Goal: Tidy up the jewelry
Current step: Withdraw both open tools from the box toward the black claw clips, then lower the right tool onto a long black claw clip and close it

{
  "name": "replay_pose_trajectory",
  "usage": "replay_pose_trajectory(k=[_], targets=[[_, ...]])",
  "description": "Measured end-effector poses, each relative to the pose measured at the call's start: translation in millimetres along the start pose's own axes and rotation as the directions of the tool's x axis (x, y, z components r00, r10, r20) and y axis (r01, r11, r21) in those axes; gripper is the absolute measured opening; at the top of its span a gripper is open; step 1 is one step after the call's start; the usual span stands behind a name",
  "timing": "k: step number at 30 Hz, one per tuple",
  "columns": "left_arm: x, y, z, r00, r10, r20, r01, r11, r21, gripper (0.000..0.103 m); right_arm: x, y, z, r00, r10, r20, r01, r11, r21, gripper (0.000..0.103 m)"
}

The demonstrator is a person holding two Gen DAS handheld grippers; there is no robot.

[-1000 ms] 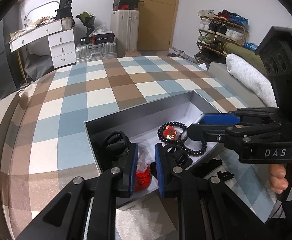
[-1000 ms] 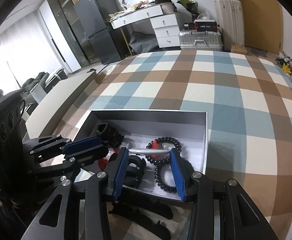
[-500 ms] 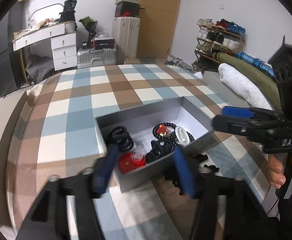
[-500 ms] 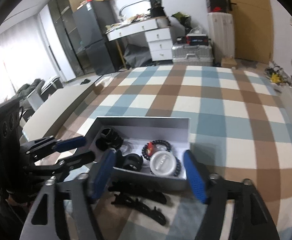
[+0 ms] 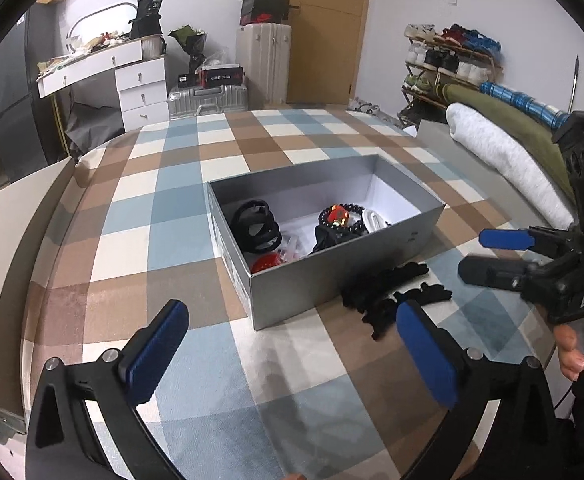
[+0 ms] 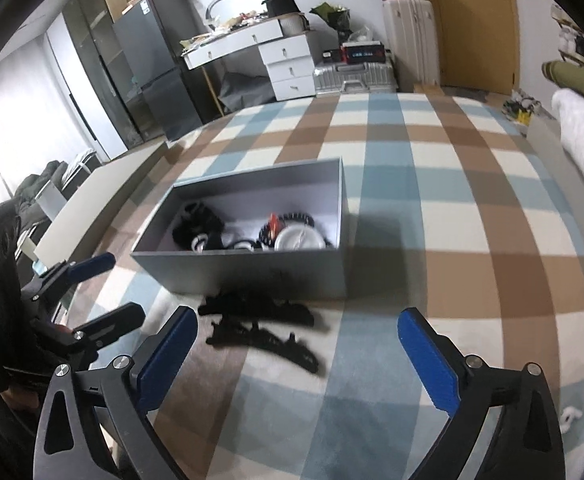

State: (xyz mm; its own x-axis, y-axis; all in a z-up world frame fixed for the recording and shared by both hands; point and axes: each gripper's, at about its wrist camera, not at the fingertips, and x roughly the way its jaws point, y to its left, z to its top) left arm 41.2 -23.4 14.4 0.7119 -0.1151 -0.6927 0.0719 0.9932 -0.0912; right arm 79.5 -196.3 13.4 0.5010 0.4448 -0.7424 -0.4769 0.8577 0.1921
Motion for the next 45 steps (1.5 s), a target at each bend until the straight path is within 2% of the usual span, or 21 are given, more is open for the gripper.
replay_pose_trajectory(k=[6, 18, 26, 33, 45], targets=[[4, 4, -2, 1.000, 0.014, -0.014, -0.014, 1.000, -0.006, 0.101, 15, 11, -8, 0.998, -0.020, -0.060, 0.017, 0.999, -0.049, 0.102], [2, 17, -2, 0.999, 0.035, -0.006, -0.035, 0.998, -0.048, 0.101, 38, 37, -22, 0.991, -0.062, -0.118, 0.045, 0.989, -0.142, 0.102], [1, 21, -1, 0.999, 0.035, -0.004, -0.036, 0.997, -0.070, 0.101, 48, 45, -25, 0.989, -0.076, -0.125, 0.057, 0.987, -0.153, 0.102], [3, 24, -1, 0.999, 0.037, -0.009, -0.037, 0.996, -0.075, 0.101, 54, 54, -27, 0.984, -0.141, -0.106, 0.120, 0.975, -0.185, 0.102], [5, 25, -3, 0.999, 0.044, -0.023, -0.046, 0.996, -0.077, 0.101, 62, 57, -22, 0.974, -0.208, -0.091, 0.194, 0.971, -0.143, 0.103]])
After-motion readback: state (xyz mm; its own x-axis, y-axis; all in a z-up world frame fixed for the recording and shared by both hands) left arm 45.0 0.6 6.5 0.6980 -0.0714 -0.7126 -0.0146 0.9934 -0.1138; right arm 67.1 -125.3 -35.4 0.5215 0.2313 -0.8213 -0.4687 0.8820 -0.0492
